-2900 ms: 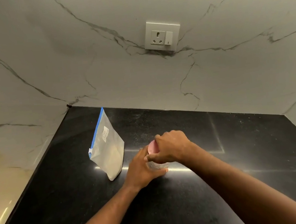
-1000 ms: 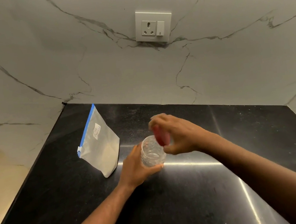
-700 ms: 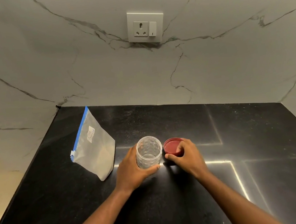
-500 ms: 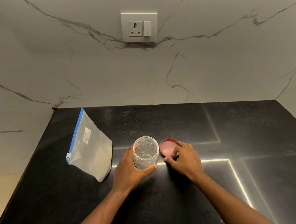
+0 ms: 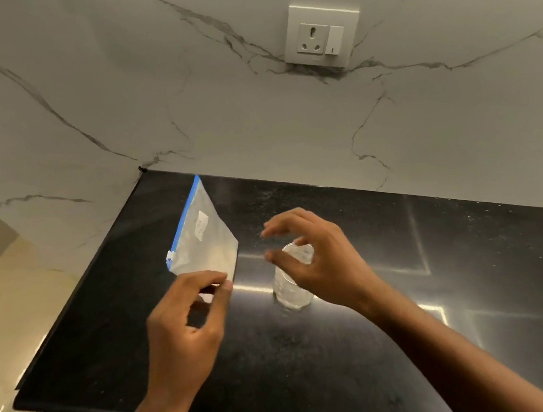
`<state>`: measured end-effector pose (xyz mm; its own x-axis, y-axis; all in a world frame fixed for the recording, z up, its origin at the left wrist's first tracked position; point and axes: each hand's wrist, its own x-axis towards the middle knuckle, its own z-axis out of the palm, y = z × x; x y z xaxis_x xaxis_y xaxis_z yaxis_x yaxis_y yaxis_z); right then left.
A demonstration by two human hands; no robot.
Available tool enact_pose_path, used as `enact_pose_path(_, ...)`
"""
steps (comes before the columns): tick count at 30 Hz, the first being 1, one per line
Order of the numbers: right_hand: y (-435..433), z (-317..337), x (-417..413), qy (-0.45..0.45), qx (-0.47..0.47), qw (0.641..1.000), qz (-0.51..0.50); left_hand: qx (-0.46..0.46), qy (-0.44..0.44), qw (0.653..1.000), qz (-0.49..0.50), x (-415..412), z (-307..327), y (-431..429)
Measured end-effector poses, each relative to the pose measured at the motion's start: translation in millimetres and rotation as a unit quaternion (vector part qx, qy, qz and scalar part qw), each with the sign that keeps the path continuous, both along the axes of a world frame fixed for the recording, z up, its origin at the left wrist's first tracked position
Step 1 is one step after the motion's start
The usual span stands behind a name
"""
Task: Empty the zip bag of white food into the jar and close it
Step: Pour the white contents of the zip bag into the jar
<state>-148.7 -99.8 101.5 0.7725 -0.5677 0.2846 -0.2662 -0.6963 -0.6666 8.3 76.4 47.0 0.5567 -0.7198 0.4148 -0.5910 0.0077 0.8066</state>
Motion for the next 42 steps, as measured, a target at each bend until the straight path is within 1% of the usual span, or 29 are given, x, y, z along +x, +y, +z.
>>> enact_pose_path(1,3.0,7.1,15.1,0.015,-0.021,0.999,0.034,-0.012,-0.023,0.999,0.026,5.9,2.2,8.5)
enact_pose_path(2,4.4,12.8,29.3,0.032,-0.044,0.997,0.058,-0.015,-0.029,0.998,0.052,11.4,3.0,13.9)
enact_pose_path(4,7.8,22.6,60.2,0.073,-0.095,0.988,0.097,-0.011,0.004,0.994,0.106,23.1,4.1,22.6)
enact_pose_path(6,11.3,30.0,89.7,0.102,-0.137,0.974,0.148,0.001,0.060,0.989,0.138,32.3,5.0,25.3)
enact_pose_path(8,13.3,34.7,115.1,0.142,-0.190,0.950,0.202,0.012,0.093,0.985,0.146,39.6,4.5,23.8)
enact_pose_path(10,14.2,37.5,135.8,0.193,-0.261,0.915,0.239,0.015,0.094,0.985,0.142,47.5,4.9,21.4)
enact_pose_path(12,12.3,38.6,148.8,0.230,-0.306,0.888,0.254,0.016,0.080,0.988,0.129,54.3,5.1,17.2)
enact_pose_path(15,9.9,40.0,159.4,0.268,-0.334,0.865,0.261,0.015,0.054,0.991,0.123,61.5,4.8,13.2)
enact_pose_path(18,11.4,41.3,163.2,0.270,-0.356,0.851,0.274,0.023,0.024,0.992,0.123,65.4,4.1,10.4)
enact_pose_path(21,11.6,39.8,165.0,0.275,-0.392,0.830,0.288,0.034,0.019,0.992,0.122,69.4,4.8,8.5)
enact_pose_path(23,9.7,39.6,165.4,0.278,-0.402,0.822,0.291,0.038,0.012,0.992,0.122,73.2,5.3,7.7)
enact_pose_path(26,-5.0,42.1,163.9,0.266,-0.397,0.830,0.287,0.033,-0.010,0.992,0.123,77.0,3.8,6.2)
enact_pose_path(32,-73.9,44.4,164.5,0.284,-0.391,0.852,0.199,0.000,-0.045,0.993,0.111,76.4,-2.4,6.0)
enact_pose_path(36,-104.5,39.3,165.8,0.286,-0.388,0.860,0.169,-0.001,-0.055,0.993,0.104,78.4,-2.9,3.4)
enact_pose_path(38,-107.8,37.0,164.7,0.293,-0.376,0.864,0.166,0.004,-0.036,0.994,0.100,79.7,-2.8,1.7)
enact_pose_path(39,-106.2,36.2,163.4,0.295,-0.364,0.869,0.160,0.012,-0.006,0.995,0.094,81.2,-0.7,1.2)
enact_pose_path(40,-103.3,35.6,161.2,0.287,-0.344,0.882,0.147,0.018,0.032,0.996,0.086,83.7,2.8,0.1)
enact_pose_path(41,-98.2,34.8,158.4,0.261,-0.307,0.907,0.122,0.021,0.068,0.995,0.074,87.5,7.2,-2.0)
enact_pose_path(42,-90.6,32.6,154.8,0.214,-0.248,0.941,0.081,0.019,0.101,0.993,0.057,92.0,12.2,-4.9)
